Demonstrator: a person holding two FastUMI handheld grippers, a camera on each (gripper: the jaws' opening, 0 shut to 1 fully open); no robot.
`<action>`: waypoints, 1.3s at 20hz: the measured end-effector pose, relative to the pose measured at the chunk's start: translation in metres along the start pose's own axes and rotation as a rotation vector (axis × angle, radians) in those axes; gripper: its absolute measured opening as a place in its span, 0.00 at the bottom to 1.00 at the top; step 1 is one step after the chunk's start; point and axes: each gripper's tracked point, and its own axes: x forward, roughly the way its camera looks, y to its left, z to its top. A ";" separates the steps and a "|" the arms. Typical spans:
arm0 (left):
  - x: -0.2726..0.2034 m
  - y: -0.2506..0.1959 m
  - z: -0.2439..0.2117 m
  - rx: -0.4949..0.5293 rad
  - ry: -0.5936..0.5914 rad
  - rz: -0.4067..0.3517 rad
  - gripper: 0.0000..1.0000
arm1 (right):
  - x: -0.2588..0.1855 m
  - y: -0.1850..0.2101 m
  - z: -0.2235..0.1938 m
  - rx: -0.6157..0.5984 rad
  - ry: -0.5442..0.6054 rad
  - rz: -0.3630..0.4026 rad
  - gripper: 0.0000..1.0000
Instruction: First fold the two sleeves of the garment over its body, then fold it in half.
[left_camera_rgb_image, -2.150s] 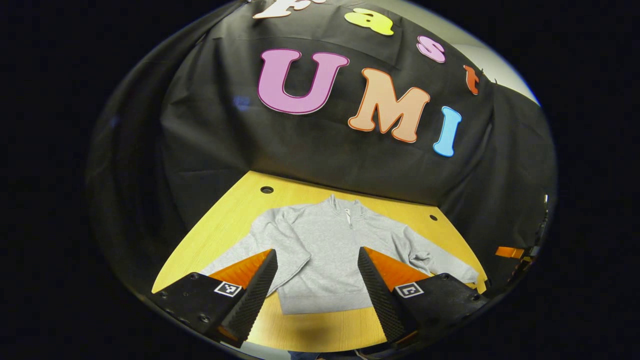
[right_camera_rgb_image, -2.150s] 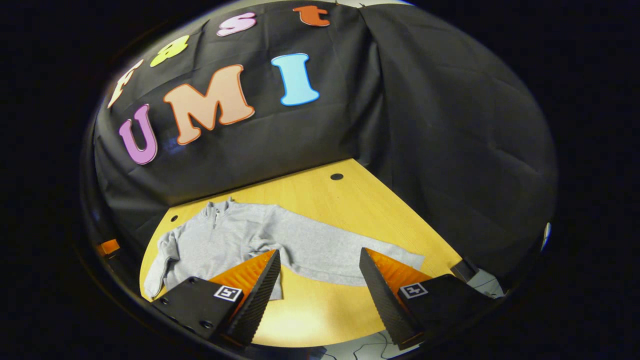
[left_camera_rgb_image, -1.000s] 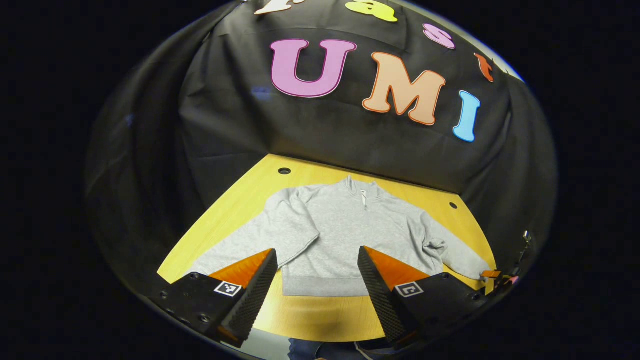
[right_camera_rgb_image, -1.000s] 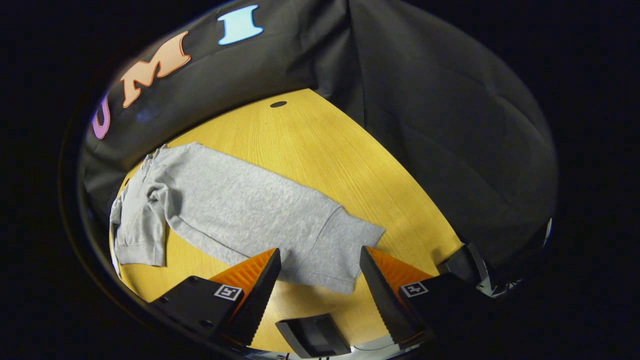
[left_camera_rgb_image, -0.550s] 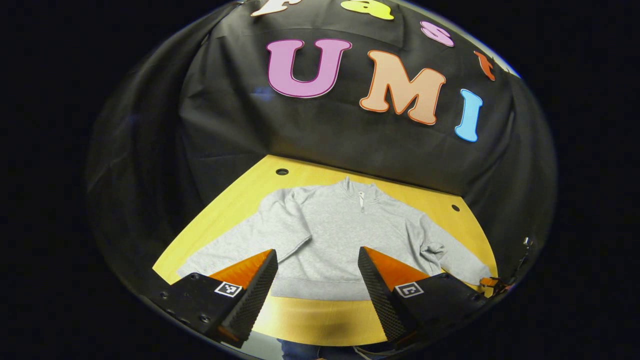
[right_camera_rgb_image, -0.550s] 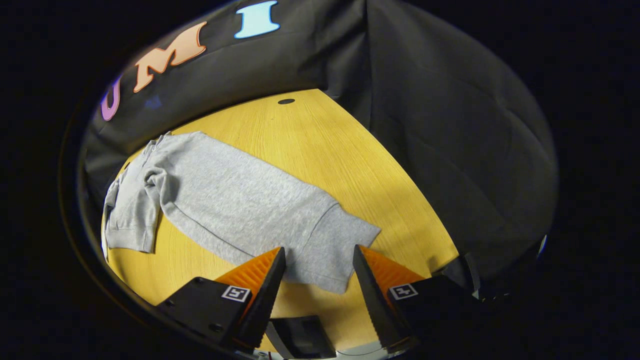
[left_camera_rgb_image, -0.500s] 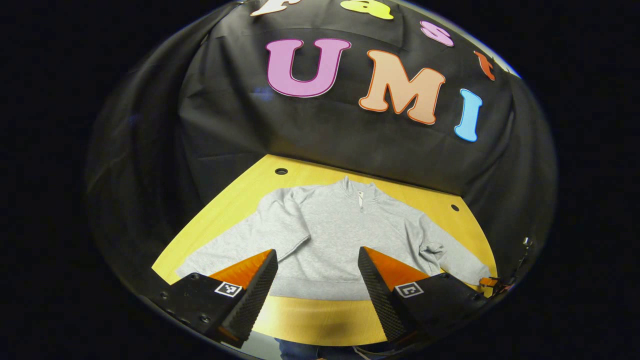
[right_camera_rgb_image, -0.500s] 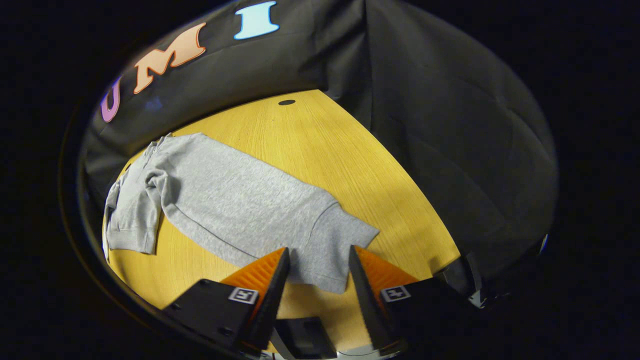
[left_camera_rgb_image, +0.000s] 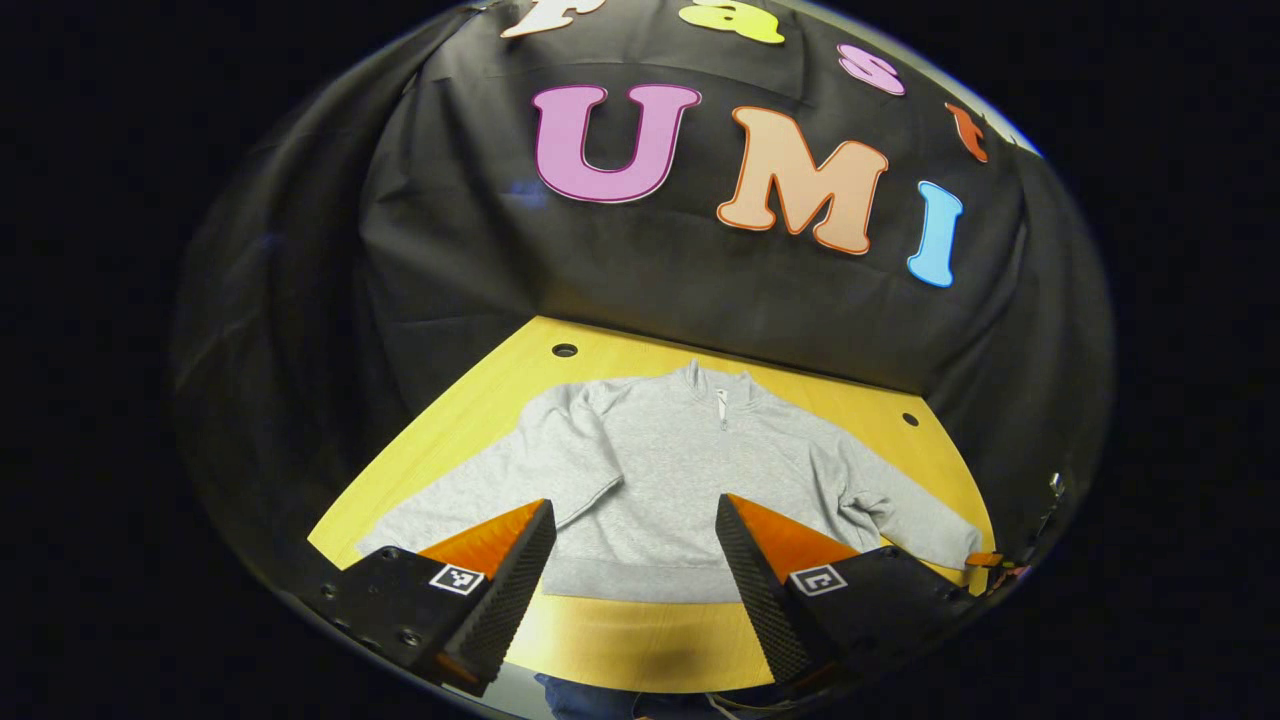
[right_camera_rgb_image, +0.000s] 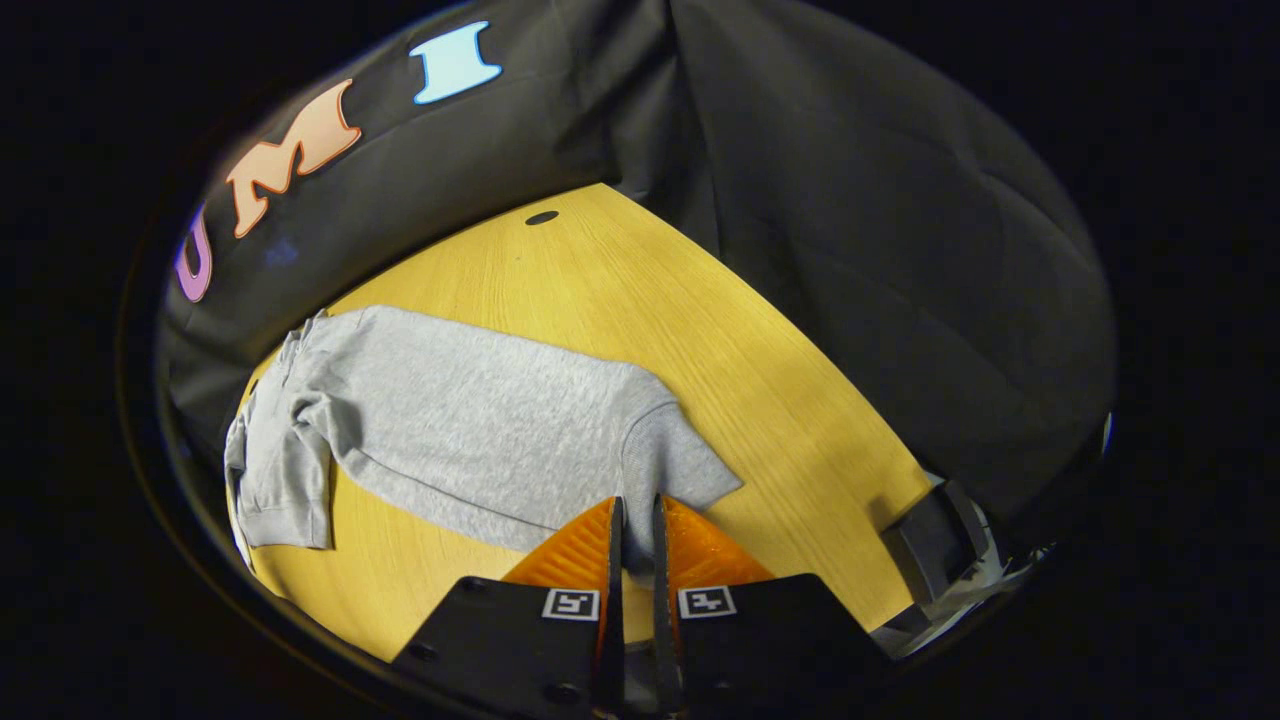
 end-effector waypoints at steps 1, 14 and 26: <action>-0.001 0.003 -0.001 -0.003 -0.001 0.002 0.94 | -0.002 0.002 0.000 -0.007 -0.001 0.000 0.15; 0.005 0.058 0.003 -0.058 -0.015 -0.082 0.95 | -0.081 0.124 0.050 0.010 -0.159 0.134 0.14; -0.002 0.115 -0.003 -0.026 -0.006 -0.182 0.94 | -0.140 0.356 0.071 -0.124 -0.249 0.400 0.14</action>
